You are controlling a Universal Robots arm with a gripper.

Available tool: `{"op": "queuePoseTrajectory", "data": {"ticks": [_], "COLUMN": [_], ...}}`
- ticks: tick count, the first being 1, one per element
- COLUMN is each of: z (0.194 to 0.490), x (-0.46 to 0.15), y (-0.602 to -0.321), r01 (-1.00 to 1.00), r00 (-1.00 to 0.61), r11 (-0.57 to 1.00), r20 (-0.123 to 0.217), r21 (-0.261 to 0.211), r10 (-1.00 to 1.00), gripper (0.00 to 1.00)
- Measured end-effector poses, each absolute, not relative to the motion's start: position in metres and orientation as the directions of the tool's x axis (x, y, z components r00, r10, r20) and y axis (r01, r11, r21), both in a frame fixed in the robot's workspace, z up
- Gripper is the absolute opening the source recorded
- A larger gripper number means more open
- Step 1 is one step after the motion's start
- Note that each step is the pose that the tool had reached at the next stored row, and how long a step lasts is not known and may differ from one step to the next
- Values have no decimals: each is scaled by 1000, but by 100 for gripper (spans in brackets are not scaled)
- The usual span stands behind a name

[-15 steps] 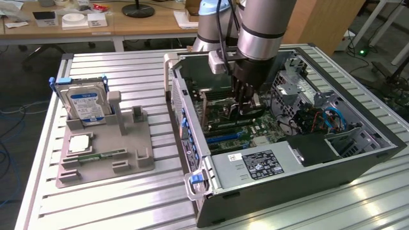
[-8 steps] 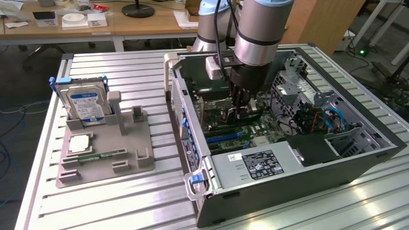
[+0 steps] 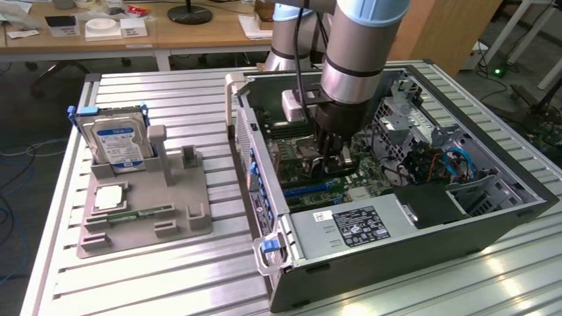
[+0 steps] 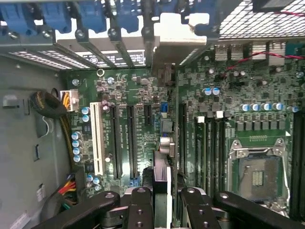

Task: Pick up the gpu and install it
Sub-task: 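Insert the gpu into the slot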

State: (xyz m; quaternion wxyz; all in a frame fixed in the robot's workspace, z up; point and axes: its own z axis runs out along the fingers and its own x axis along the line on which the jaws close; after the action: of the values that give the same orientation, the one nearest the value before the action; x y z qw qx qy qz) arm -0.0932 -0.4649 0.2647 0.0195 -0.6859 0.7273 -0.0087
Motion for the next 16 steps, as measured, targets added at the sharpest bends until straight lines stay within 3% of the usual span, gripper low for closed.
{"op": "queuePoseTrajectory", "data": {"ticks": [16], "z": [253], "x": [-101], "y": [-465], "r01": [-998], "r00": [-58], "r11": [59], "r20": [-16], "r21": [-39], "r10": [-998], "gripper": [27]}}
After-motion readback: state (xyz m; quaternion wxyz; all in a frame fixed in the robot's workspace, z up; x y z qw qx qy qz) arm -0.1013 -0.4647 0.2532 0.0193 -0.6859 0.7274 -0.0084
